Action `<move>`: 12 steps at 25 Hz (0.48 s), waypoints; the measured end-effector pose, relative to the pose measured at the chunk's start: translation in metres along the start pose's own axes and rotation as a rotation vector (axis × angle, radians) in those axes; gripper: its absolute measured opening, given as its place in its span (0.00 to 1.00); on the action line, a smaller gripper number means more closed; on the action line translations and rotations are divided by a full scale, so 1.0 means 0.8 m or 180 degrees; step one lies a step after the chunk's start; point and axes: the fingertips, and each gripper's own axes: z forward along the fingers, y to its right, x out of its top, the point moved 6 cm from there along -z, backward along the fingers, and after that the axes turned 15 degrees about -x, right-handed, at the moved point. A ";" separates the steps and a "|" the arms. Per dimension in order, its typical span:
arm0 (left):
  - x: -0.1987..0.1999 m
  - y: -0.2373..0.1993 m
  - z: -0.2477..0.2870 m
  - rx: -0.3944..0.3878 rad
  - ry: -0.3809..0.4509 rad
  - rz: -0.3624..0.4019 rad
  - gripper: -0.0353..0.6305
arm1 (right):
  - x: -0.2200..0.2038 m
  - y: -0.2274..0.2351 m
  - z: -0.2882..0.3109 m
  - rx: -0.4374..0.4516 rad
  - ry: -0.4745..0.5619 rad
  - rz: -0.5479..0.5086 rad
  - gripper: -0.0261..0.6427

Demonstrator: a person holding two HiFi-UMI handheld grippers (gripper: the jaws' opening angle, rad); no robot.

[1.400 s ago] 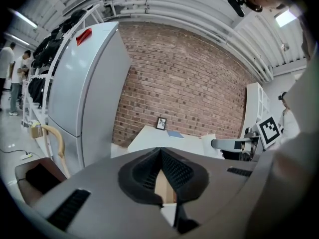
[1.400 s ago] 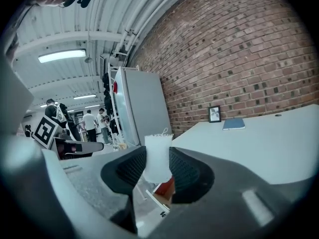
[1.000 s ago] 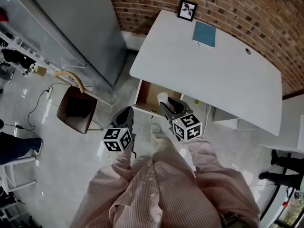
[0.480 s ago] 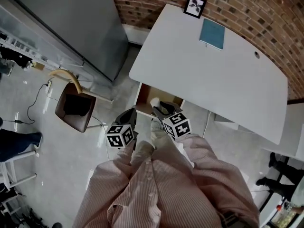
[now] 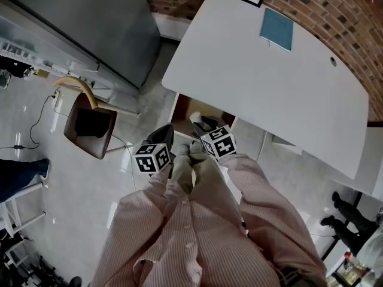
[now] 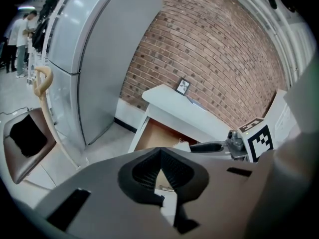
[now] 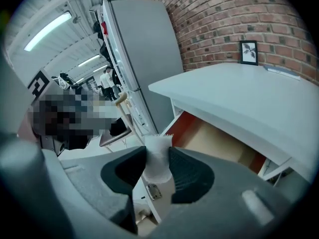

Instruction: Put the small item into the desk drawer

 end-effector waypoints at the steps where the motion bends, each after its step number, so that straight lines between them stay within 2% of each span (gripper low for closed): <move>1: -0.003 -0.005 0.003 0.0002 -0.0018 -0.0012 0.05 | -0.005 0.000 0.008 -0.0019 -0.0037 0.0011 0.26; 6: -0.014 -0.025 0.020 -0.0022 -0.0004 -0.0138 0.05 | -0.035 0.003 0.046 -0.0107 -0.0262 -0.0078 0.26; 12: -0.021 -0.042 0.047 -0.0151 -0.0012 -0.0146 0.05 | -0.065 0.020 0.098 -0.0165 -0.0475 -0.0250 0.26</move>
